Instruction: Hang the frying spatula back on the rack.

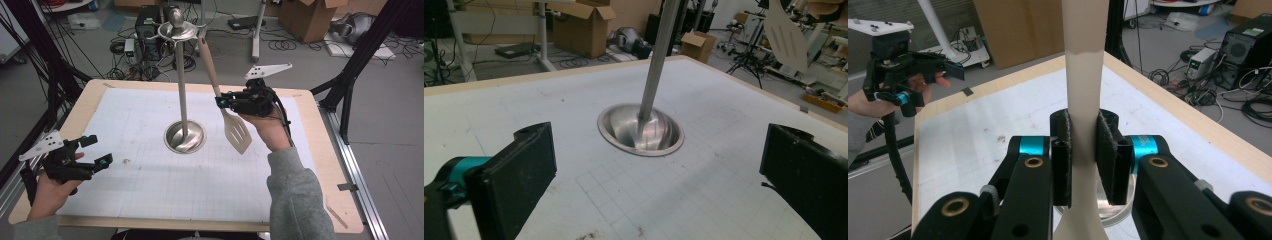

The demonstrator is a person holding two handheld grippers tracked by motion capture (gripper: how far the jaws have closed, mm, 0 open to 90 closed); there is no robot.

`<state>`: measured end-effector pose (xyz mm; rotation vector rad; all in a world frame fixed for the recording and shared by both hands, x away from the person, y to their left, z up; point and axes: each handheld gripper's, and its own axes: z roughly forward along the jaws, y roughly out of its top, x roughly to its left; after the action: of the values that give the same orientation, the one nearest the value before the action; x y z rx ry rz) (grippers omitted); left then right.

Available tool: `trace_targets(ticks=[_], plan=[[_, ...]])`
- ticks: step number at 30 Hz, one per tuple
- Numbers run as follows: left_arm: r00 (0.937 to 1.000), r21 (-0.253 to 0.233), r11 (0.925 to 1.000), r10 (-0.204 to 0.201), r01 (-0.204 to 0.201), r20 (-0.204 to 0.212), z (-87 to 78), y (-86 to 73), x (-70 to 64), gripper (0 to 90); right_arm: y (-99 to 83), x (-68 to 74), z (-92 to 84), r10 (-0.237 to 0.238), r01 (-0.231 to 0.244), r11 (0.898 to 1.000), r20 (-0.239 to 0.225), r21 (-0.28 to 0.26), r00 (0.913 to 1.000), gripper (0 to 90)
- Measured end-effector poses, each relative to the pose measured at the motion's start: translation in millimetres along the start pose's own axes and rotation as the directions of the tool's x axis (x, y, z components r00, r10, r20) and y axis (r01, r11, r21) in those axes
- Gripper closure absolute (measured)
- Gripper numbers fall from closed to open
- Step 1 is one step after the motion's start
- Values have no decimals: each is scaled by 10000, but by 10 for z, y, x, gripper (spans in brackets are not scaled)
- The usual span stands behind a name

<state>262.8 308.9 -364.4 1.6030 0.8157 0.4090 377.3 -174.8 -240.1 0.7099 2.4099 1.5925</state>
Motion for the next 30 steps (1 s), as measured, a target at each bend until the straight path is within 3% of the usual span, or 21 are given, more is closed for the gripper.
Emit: trace_targets(ticks=[30], plan=[[9995,-62,10000,-52,50,-297,-120,-40,-7,21,48,-20,374,-27,29,9999,-220,114,9998,783]])
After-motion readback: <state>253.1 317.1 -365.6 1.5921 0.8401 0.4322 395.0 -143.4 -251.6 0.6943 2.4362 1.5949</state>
